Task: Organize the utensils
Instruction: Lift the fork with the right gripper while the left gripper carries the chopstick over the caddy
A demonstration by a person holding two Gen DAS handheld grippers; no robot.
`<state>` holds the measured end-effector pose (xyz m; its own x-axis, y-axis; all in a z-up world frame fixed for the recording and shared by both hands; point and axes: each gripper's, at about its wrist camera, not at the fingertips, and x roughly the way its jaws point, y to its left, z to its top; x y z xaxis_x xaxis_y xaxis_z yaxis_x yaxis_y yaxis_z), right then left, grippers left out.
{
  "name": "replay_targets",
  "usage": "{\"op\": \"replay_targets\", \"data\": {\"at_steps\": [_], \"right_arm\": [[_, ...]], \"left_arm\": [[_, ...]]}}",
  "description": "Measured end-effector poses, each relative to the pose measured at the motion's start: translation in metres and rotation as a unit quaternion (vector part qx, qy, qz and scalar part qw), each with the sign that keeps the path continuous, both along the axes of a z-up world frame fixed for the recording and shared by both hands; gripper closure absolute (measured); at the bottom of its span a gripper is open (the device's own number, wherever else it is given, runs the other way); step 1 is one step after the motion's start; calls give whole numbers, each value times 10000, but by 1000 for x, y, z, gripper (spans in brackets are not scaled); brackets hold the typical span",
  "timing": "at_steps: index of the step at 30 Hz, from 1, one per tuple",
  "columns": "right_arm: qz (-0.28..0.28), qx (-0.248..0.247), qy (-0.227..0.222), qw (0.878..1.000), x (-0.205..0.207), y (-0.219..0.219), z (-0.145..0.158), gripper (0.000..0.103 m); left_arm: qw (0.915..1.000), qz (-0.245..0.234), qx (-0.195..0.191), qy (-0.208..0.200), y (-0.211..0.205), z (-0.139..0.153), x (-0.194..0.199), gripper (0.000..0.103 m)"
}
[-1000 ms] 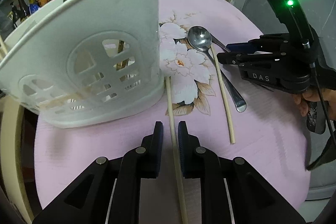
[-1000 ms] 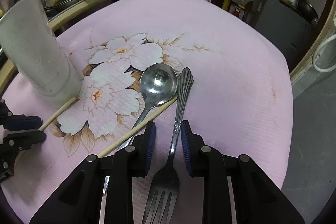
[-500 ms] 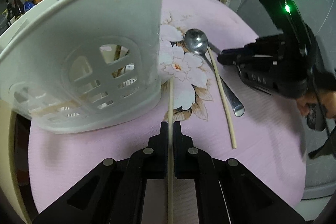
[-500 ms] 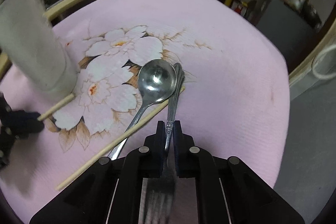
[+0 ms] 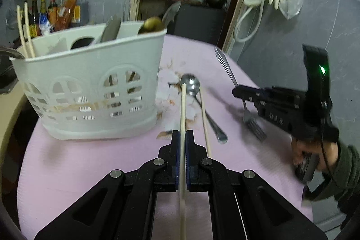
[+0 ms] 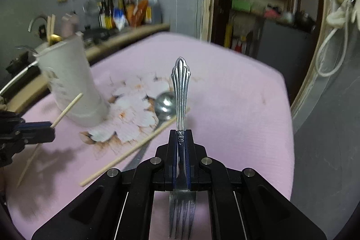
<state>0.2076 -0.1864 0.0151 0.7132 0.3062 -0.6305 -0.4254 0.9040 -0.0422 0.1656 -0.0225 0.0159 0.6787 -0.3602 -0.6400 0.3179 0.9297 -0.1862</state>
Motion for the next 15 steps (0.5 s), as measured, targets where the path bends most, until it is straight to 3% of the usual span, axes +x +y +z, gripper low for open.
{"op": "replay_targets", "data": {"at_steps": [6,10,15], "right_arm": [[-21,-121,-1026,9946,-36,10,11,99],[-61,-198,-1464,9890,-46,14,16,99],[-197,-128,-1923,9811,-59,15,22,99]], "left_arm": [[9991,184,-241,-310,8,11,-9,101],[9975,344,-373,-489,12,20,-15,101],[9921,530,-455,-1042,19,34,-26,101]]}}
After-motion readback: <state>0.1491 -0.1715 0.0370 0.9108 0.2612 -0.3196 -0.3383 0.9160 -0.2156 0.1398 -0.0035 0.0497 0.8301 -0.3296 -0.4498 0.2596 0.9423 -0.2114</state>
